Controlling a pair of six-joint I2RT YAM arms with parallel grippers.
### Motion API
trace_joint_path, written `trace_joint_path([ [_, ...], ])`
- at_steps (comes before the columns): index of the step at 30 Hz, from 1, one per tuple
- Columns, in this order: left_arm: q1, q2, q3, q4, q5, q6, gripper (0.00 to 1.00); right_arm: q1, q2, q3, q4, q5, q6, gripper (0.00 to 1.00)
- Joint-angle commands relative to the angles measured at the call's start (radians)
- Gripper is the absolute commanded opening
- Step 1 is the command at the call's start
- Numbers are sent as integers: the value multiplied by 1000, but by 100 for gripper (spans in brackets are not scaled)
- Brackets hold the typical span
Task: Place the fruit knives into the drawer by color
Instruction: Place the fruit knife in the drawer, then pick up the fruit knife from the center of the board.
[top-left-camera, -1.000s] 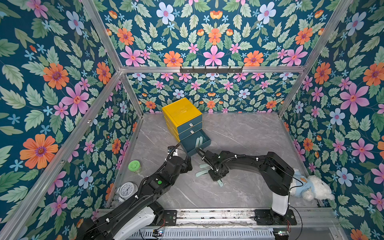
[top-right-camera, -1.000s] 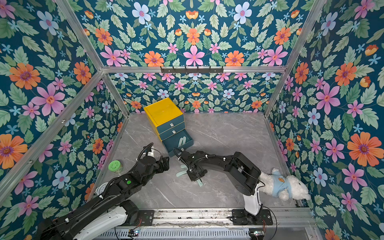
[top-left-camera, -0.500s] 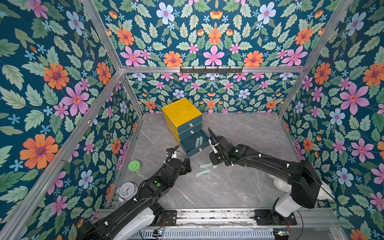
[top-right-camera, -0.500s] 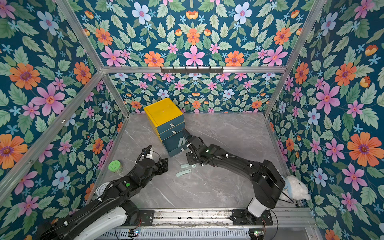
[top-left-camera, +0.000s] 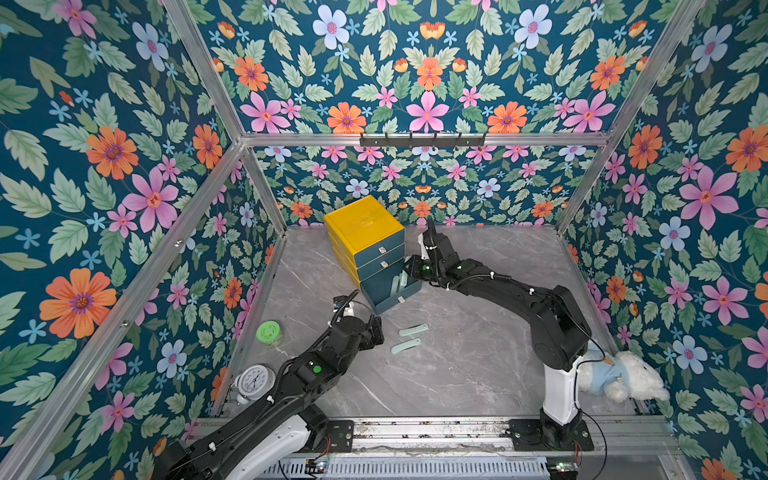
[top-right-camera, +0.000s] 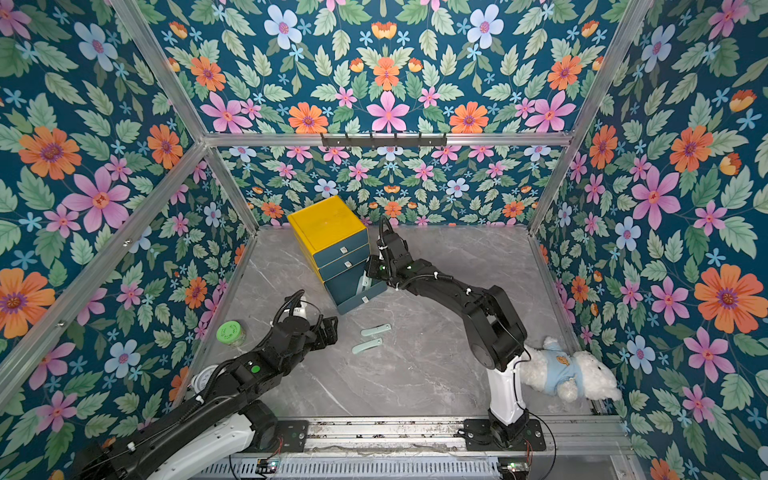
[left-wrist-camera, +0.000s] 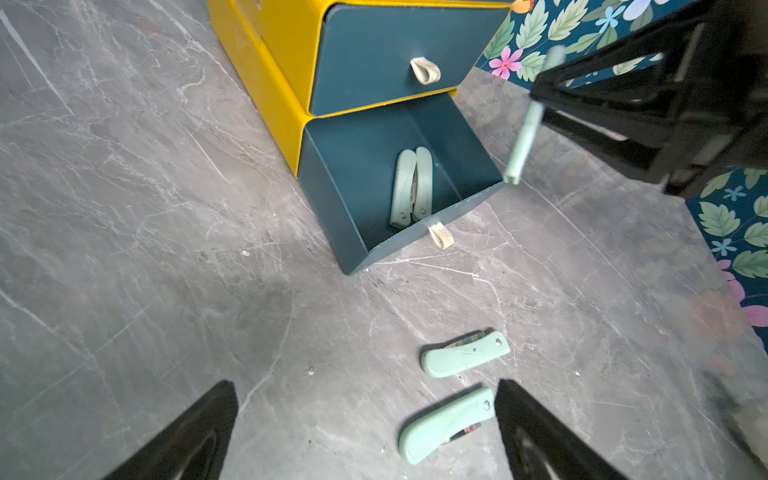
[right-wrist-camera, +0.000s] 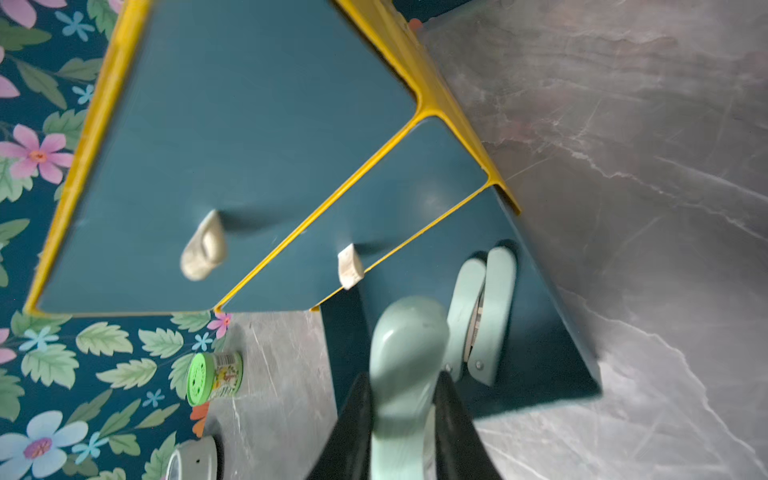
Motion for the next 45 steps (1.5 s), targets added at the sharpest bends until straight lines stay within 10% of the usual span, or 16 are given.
trace_joint_path([
  [1, 1, -9, -3, 0, 3, -16, 99, -5, 55, 37, 65, -11, 92, 11],
  [14, 1, -1, 3, 44, 93, 25, 99, -18, 61, 52, 53, -46, 84, 50],
  [26, -8, 265, 61, 191, 378, 94, 95, -55, -298, -390, 194, -115, 96, 50],
  [45, -91, 710, 200, 170, 431, 124, 84, -134, -860, -897, 88, -17, 75, 50],
])
